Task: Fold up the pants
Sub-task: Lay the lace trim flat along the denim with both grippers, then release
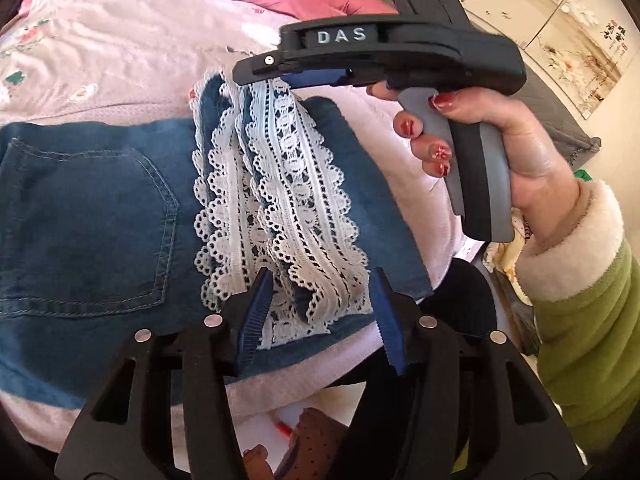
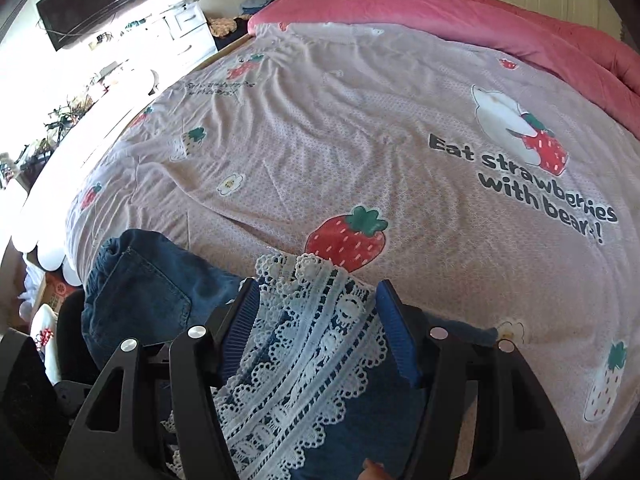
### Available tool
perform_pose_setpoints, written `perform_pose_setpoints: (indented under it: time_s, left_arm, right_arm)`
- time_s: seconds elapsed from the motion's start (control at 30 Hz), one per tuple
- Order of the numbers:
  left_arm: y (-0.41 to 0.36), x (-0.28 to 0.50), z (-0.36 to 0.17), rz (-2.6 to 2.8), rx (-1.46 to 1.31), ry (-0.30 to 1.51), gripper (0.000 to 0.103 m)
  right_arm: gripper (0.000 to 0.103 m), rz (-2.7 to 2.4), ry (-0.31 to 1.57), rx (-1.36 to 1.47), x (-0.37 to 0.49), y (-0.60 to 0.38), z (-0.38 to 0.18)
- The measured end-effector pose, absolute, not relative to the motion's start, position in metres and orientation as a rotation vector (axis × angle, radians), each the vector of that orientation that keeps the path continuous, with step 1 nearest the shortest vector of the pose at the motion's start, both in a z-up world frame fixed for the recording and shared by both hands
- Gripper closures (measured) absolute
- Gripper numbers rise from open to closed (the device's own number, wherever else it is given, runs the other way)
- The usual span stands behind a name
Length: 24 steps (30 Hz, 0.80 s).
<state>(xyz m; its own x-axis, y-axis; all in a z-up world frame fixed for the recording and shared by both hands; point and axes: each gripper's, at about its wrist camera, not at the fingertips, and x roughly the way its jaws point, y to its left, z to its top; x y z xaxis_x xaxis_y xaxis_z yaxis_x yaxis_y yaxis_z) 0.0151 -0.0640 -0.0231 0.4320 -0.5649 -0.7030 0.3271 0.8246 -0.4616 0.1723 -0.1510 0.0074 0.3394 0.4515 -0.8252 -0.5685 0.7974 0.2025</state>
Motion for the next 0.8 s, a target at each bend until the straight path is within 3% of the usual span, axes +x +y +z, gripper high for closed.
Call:
perform_pose_setpoints:
  time_s: [0.03,0.07,0.13,0.3,0.5,0.8]
  left_arm:
    - [-0.065,0.016,-0.025,-0.557,-0.264,0.979,0.069]
    - [-0.067,0.017,-0.027,-0.553,-0.255,0.982,0.078]
    - [-0.068,0.018,-0.032,-0.542,-0.248,0.992,0.086]
    - [-0.065,0.015,-0.037,-0.541,-0.244,0.985,0.097]
    - [-0.053,-0.002,-0.025,-0.546,-0.218,0.939,0.098]
    - [-0.047,0.001,-0.038,-0.51,-0.242,0.975,0.098]
  right_arm:
    - [0.063,0.661,1.034,-0.132,0.174,-0.15,0.005]
    - [0.072,0.667,1.046,-0.123,0.177,-0.151,0.001]
    - [0.084,0.682,1.054,-0.101,0.177,-0.151,-0.002]
    - [0.091,0.682,1.025,-0.052,0.168,-0.161,0.008]
    - [0.095,0.726,0.959,-0.042,0.151,-0.162,0.036]
    - [0.095,0.708,1.014,-0.095,0.16,-0.136,0.009]
